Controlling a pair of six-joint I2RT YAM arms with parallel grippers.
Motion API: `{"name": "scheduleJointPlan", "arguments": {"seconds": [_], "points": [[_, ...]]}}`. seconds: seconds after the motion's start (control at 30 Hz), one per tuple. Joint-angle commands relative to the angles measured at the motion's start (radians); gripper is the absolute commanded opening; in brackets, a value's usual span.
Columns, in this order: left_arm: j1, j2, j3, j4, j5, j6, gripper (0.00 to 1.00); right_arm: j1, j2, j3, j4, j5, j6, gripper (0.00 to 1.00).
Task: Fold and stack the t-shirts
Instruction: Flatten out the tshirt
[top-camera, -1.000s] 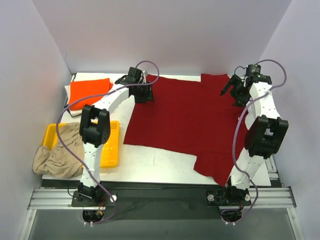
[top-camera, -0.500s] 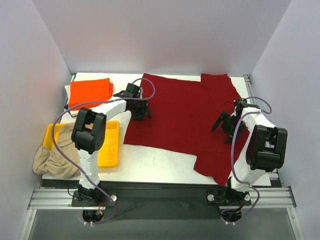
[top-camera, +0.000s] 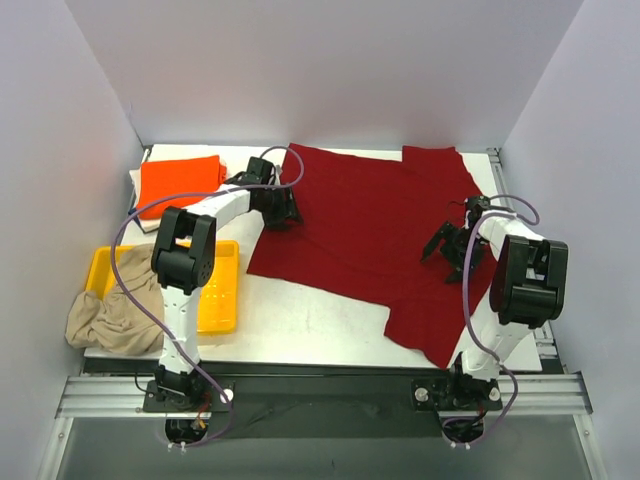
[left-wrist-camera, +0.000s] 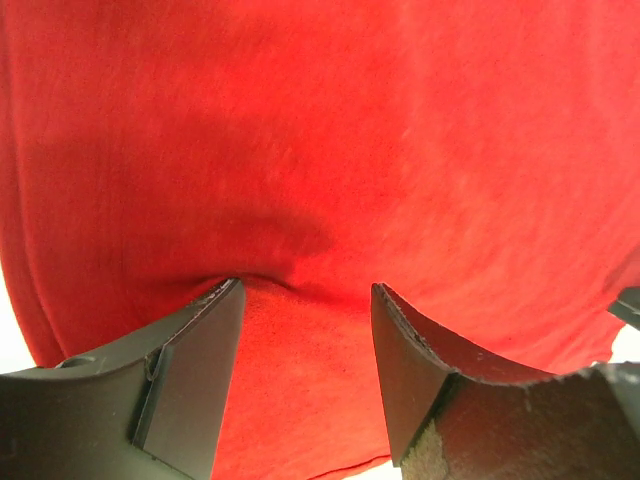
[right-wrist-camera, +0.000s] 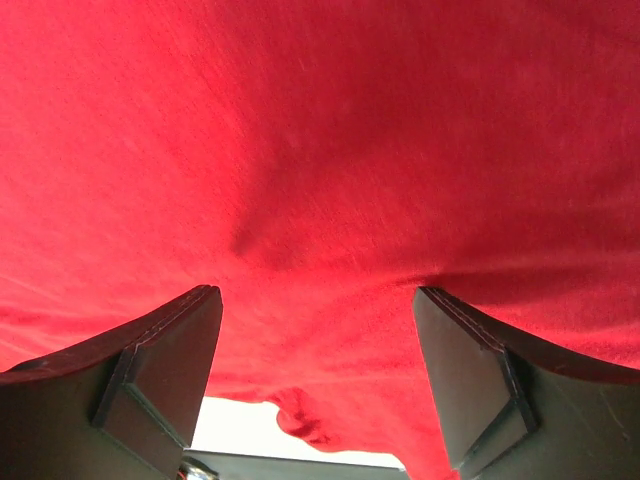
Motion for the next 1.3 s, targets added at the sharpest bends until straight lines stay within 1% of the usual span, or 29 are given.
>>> {"name": "scheduleJointPlan", "arguments": {"seconds": [0.0,0.17,0.2,0.43,0.47,0.53,0.57,0.67,0.7,0.77,0.8,0.83,0.87,0.9,0.93,0.97,1.0,1.03,1.1,1.13,1.17,1.23,1.27], "points": [[0.009,0.096,0.092,-0.014,0.008,0.034,0.64,0.004,0.068,0.064,-0.005,0.029,0.030,0.79],[0.023,0.184,0.224,-0.067,0.015,0.057,0.64,0.004,0.151,0.162,-0.014,0.027,0.057,0.79],[0.027,0.196,0.254,-0.089,0.012,0.059,0.64,0.004,0.180,0.201,-0.016,0.027,0.060,0.79],[0.053,0.348,0.551,-0.164,0.057,0.102,0.64,0.007,0.312,0.400,-0.073,0.026,0.078,0.79],[0.053,0.386,0.626,-0.185,0.059,0.106,0.64,0.007,0.324,0.420,-0.079,0.024,0.081,0.79],[0.053,0.420,0.706,-0.202,0.070,0.117,0.64,0.010,0.357,0.478,-0.094,0.020,0.084,0.79],[0.053,0.446,0.772,-0.218,0.071,0.120,0.64,0.012,0.373,0.498,-0.100,0.011,0.087,0.79],[0.053,0.445,0.824,-0.216,0.076,0.120,0.65,0.015,0.389,0.564,-0.119,-0.009,0.089,0.79],[0.053,0.434,0.820,-0.212,0.074,0.123,0.65,0.017,0.389,0.575,-0.122,-0.014,0.089,0.79],[0.053,0.364,0.792,-0.192,0.045,0.131,0.65,0.018,0.386,0.602,-0.126,-0.034,0.087,0.79],[0.053,0.328,0.730,-0.178,0.032,0.140,0.65,0.020,0.383,0.607,-0.128,-0.040,0.086,0.79],[0.053,0.248,0.690,-0.161,-0.004,0.143,0.65,0.021,0.378,0.613,-0.129,-0.045,0.087,0.79],[0.053,0.204,0.650,-0.127,-0.024,0.146,0.65,0.021,0.368,0.621,-0.131,-0.049,0.084,0.79],[0.053,0.158,0.549,-0.112,-0.045,0.154,0.65,0.020,0.360,0.622,-0.129,-0.055,0.084,0.79],[0.053,0.070,0.503,-0.080,-0.088,0.157,0.65,0.021,0.348,0.625,-0.129,-0.055,0.080,0.79],[0.053,0.025,0.446,-0.067,-0.113,0.160,0.65,0.021,0.340,0.627,-0.129,-0.057,0.077,0.79],[0.053,-0.018,0.353,-0.058,-0.136,0.160,0.65,0.021,0.332,0.625,-0.129,-0.060,0.075,0.79],[0.055,-0.094,0.299,-0.052,-0.177,0.162,0.65,0.021,0.325,0.625,-0.129,-0.062,0.072,0.79],[0.056,-0.153,0.219,-0.053,-0.208,0.160,0.64,0.021,0.298,0.613,-0.129,-0.068,0.067,0.79],[0.056,-0.188,0.156,-0.064,-0.228,0.162,0.63,0.021,0.288,0.605,-0.129,-0.068,0.066,0.79],[0.058,-0.199,0.131,-0.096,-0.237,0.165,0.60,0.023,0.266,0.599,-0.129,-0.069,0.061,0.79],[0.059,-0.219,0.081,-0.121,-0.254,0.171,0.51,0.024,0.242,0.570,-0.129,-0.072,0.057,0.79],[0.061,-0.223,0.033,-0.132,-0.255,0.172,0.47,0.026,0.217,0.559,-0.129,-0.072,0.051,0.79]]}}
